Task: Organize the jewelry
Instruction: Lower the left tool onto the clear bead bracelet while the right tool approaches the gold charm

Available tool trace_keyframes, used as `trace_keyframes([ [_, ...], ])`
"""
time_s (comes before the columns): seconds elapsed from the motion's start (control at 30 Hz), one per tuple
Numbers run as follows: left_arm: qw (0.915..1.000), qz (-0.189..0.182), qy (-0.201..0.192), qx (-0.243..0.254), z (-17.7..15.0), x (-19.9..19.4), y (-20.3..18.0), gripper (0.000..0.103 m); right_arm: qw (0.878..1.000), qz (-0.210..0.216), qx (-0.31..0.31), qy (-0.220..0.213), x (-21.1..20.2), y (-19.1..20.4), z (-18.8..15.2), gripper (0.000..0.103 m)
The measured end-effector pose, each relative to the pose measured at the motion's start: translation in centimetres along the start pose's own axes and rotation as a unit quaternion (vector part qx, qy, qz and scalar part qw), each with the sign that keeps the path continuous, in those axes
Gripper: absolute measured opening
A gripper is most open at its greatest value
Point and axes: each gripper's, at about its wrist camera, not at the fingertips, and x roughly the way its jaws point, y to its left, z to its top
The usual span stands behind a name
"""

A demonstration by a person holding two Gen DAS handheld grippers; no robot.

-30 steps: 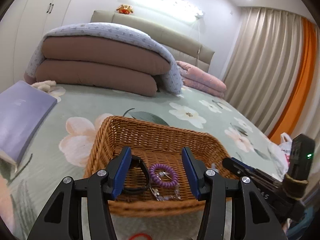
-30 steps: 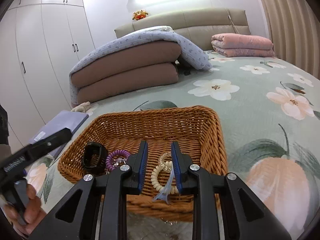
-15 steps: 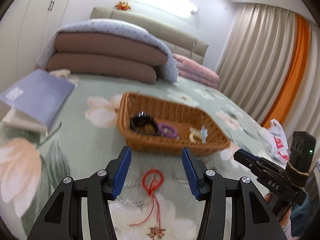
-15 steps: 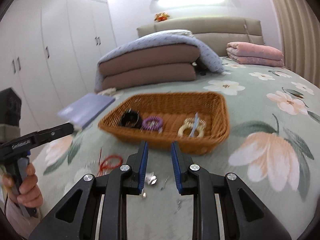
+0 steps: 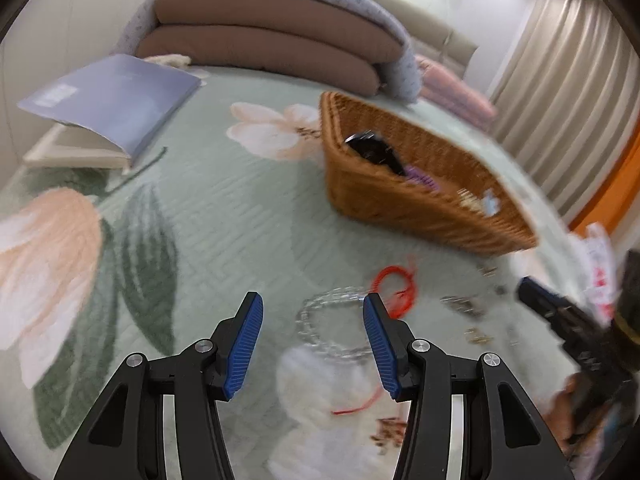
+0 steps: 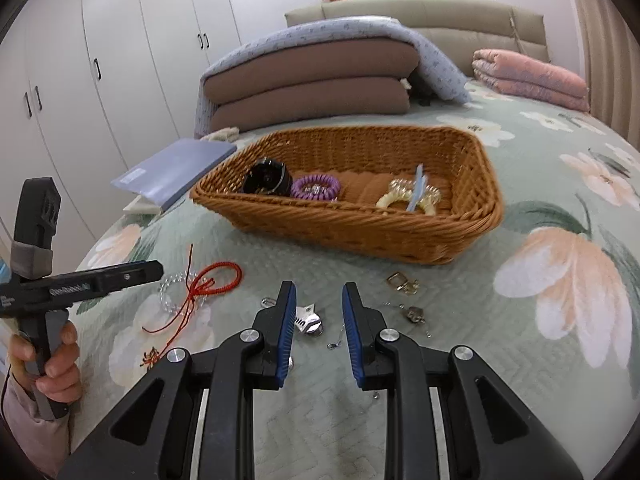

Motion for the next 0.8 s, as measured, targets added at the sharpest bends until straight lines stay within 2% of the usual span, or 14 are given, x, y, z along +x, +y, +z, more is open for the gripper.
trace_keyframes([
  [0.33,0.9983,0.042,0.016,0.038,-0.5,1.2,-1.1,0.054,0.998,0.024,-0.021,0.06,2.9,0.7,-0.4,0.027],
  [0.43,0.9978,0.046,0.02,0.042,-0.5,1.3,-1.3,0.053,0.998,0.021,-0.018,0.064,3.1,0.6,-0.4,0.033],
  [0.63,0.9942,0.08,0.029,0.065,-0.7,1.3,-1.7,0.037,0.996,0.013,-0.033,0.077,3.9,1.3,-0.4,0.036],
  [0.8,0.9946,0.076,0.035,0.062,-0.7,1.0,-1.2,0.032,0.995,0.006,-0.052,0.09,4.5,2.1,-0.4,0.036],
])
